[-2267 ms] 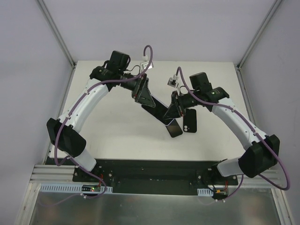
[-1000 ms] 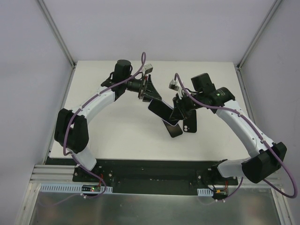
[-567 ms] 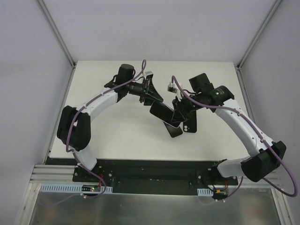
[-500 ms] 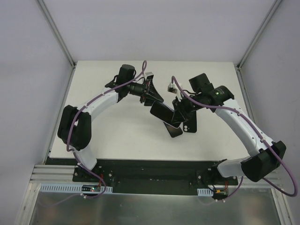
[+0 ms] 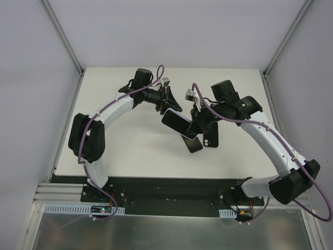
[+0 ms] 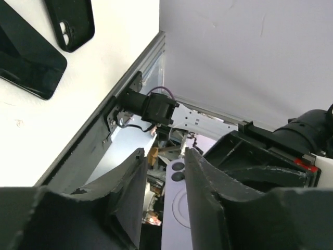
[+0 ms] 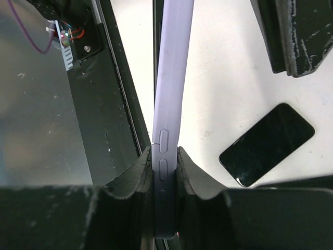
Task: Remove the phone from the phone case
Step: Remove the phone case from the phone.
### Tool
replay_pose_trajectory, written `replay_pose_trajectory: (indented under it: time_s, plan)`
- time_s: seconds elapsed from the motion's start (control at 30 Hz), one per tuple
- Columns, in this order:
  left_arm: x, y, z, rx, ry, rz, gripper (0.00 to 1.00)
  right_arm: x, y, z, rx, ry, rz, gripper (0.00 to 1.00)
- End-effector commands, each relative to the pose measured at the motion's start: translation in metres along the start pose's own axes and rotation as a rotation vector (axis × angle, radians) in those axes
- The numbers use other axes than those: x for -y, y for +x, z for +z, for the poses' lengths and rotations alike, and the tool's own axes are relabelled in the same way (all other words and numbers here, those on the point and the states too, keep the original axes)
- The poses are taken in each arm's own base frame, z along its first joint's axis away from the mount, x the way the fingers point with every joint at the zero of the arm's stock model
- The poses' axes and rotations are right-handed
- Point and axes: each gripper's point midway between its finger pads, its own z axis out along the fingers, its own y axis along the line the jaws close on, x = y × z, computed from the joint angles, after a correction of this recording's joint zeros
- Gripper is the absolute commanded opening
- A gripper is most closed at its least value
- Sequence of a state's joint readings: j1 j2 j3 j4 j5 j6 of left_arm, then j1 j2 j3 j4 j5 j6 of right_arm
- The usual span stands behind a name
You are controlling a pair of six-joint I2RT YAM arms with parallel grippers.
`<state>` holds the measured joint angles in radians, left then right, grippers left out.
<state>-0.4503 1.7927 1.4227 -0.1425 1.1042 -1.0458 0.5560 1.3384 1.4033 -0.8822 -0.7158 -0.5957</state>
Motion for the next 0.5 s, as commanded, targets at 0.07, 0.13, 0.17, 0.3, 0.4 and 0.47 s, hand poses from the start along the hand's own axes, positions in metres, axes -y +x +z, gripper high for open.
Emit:
replay_pose_trajectory:
  time_s: [0.07,0.13,0.17,0.3,0.4,0.47]
  plan:
    - [0.032,-0.01,-0.032,0.047,0.043,0.274,0.55,-0.02,-0.034,-0.021,0.161,-0.067,-0.12,0.0]
    - [0.04,-0.01,-0.048,0.062,0.051,0.383,0.62,-0.02,-0.033,-0.024,0.18,-0.083,-0.09,0.0]
    - [0.04,-0.008,-0.056,0.059,0.048,0.433,0.64,-0.021,-0.035,-0.028,0.196,-0.098,-0.074,0.0]
    - [0.034,-0.001,-0.088,0.071,0.024,0.64,0.75,-0.022,-0.048,-0.044,0.27,-0.141,-0.005,0.0]
    - [0.022,0.019,-0.096,0.042,-0.015,0.826,0.81,-0.021,-0.054,-0.05,0.295,-0.172,0.029,0.0]
    - [0.017,0.031,-0.101,0.037,-0.026,0.941,0.84,-0.022,-0.056,-0.05,0.298,-0.174,0.033,0.0]
